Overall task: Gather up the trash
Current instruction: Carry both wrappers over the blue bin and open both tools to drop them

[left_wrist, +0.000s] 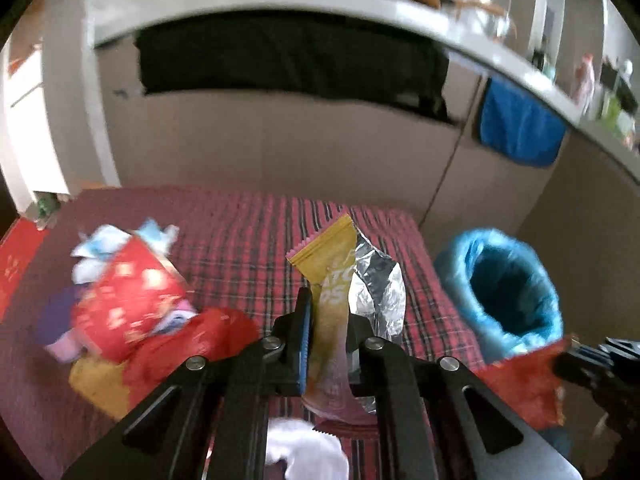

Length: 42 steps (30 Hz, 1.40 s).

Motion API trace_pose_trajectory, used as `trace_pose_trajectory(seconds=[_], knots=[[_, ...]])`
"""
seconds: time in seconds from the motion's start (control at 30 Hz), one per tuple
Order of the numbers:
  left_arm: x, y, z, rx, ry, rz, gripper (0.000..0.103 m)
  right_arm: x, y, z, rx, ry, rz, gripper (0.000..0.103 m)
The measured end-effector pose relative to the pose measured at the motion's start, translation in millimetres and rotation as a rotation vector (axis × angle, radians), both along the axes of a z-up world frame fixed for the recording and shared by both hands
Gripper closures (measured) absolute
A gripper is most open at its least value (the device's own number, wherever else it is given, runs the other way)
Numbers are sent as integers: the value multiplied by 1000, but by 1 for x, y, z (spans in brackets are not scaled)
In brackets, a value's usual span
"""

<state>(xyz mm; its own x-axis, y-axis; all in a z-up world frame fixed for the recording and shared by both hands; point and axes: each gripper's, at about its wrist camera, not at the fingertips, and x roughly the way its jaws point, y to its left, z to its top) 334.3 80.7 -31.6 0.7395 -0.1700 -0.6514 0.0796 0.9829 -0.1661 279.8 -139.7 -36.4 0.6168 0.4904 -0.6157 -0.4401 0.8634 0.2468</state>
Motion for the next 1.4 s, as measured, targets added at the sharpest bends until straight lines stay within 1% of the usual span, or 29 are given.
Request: trace_pose_trajectory(seconds=[0.1,0.23,0.4,0.53,0.7,0.9,1.0,1.1,1.17,1.4], knots=[[-24,0,15,26,-67,19,92,3,9,8,-9,-24,5,96],[-40,-6,32,51,-139,25,92,6,13,21,-16,-62,-5,96],[-46,-24,54,40,-209,-2,92,8,-1,43,-7,-117,-49,96],[-42,-57,70,33,-258,-44,92,4,-24,62,-18,-177,-108,96],[-35,-113,82,32,-293,-129,92,-2,-63,78,-53,-242,-207,96],[-25,-175,83,22,-292,-218,92,-8,-112,84,-76,-268,-303,96],[-20,-195,82,15,-298,-234,92,-11,-133,82,-76,-265,-337,96],[-17,-210,80,24,-338,-236,92,-9,-148,76,-71,-259,-360,96],[-14,-218,78,34,-348,-236,92,-8,-159,71,-57,-250,-372,96],[5,-234,54,51,-292,-238,92,7,-175,51,-32,-214,-388,96]])
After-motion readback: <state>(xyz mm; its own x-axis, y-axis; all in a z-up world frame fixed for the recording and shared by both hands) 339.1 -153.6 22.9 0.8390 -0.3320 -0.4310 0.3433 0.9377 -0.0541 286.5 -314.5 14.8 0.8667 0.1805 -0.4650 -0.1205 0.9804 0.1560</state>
